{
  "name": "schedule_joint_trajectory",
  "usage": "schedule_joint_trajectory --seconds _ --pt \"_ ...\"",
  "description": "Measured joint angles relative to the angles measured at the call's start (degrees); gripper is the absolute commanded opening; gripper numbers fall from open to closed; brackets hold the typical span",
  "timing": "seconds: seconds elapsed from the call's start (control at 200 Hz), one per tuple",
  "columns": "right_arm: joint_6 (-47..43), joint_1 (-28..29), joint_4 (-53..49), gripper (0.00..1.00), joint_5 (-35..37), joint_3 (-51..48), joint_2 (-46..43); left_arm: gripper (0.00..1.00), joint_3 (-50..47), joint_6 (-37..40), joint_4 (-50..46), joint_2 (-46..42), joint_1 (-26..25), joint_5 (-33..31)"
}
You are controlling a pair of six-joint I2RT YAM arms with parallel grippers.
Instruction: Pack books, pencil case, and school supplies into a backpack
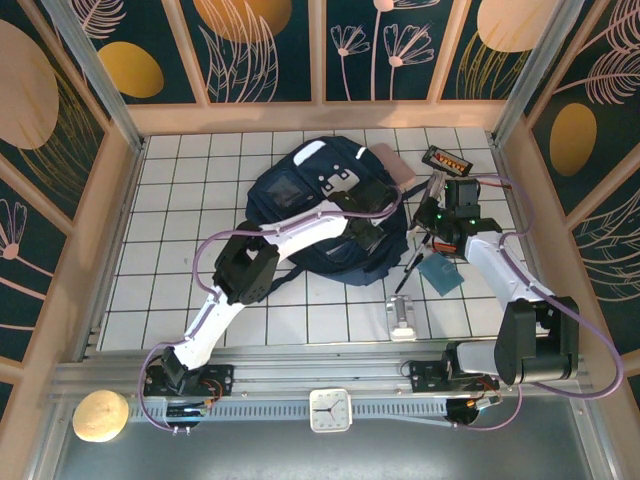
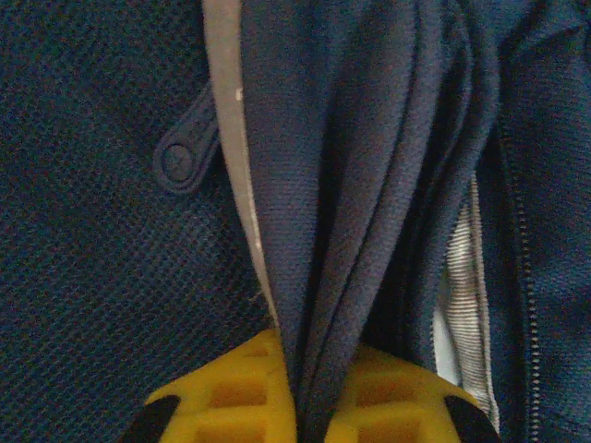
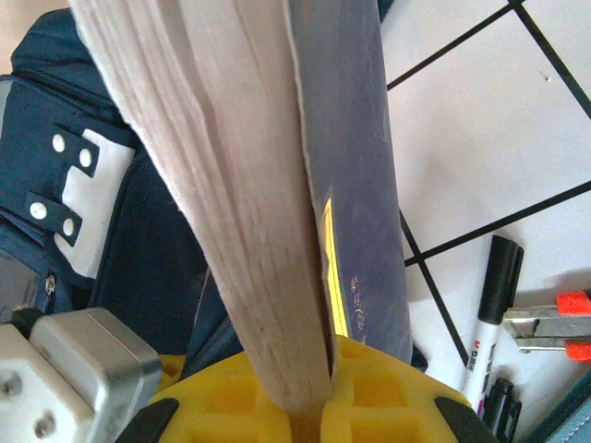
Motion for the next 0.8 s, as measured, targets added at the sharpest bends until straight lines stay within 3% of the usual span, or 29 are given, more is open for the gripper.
schedule_joint_trajectory --seconds 0.155,0.295,0.545,0.801 --pt "0.17 -0.15 -3.45 0.00 -0.92 0.92 -3.69 0.00 -5.60 -2.89 2.36 -4.42 1.70 2.78" --pt "1.60 -1.44 -4.28 0.00 -7.50 1.01 -8.74 0.00 -7.34 -5.88 0.72 -10.16 5.68 6.05" --pt "5.20 -1.44 -2.51 0.00 -18.27 -2.12 -13.99 0.00 7.67 -9.20 -6.23 -14.47 11.21 5.95" --pt "9.46 -1.44 -0.31 0.00 -20.28 -7.15 -15.82 0.00 7.02 -9.75 -8.11 -17.64 11.26 6.08"
